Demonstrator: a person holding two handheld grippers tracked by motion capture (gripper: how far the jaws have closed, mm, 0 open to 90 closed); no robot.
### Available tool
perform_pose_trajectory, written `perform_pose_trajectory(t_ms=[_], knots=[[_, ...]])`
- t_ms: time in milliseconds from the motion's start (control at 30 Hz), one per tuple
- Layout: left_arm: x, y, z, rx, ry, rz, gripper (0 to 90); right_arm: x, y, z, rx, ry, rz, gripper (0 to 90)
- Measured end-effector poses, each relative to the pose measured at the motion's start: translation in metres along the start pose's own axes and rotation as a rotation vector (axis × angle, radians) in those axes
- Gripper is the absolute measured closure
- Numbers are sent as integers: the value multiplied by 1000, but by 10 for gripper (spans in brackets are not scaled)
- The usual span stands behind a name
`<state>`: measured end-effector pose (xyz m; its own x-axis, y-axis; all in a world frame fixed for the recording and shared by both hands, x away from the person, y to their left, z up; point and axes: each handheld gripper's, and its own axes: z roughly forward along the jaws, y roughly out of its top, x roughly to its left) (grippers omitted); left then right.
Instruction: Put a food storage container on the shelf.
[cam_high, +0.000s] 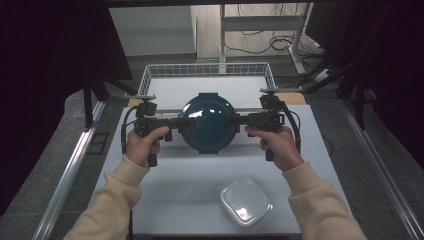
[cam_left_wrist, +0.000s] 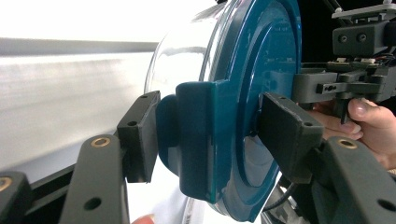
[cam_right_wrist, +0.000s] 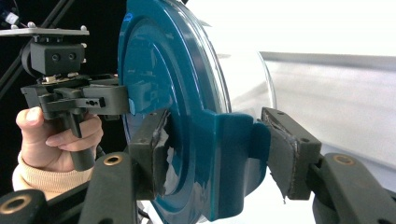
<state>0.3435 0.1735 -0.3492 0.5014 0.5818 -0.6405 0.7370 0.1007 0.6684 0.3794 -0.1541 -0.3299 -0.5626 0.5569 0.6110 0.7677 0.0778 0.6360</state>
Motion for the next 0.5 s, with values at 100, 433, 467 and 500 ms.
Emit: perform_pose_trajectory(t_ms=[100,433,467,500], knots=[[-1,7,-1,0,-2,2,404,2,6,-2,-4,-3,-11,438],[-1,27,1,-5,-7,7,405,4,27,-4,-14,-6,-32,438],[-1,29,1,-6,-6,9,405,4,29,-4,-13,-7,-31,438],[-1,31,1,-7,-5,8,405,4,31,-3,-15,-6,-35,438]])
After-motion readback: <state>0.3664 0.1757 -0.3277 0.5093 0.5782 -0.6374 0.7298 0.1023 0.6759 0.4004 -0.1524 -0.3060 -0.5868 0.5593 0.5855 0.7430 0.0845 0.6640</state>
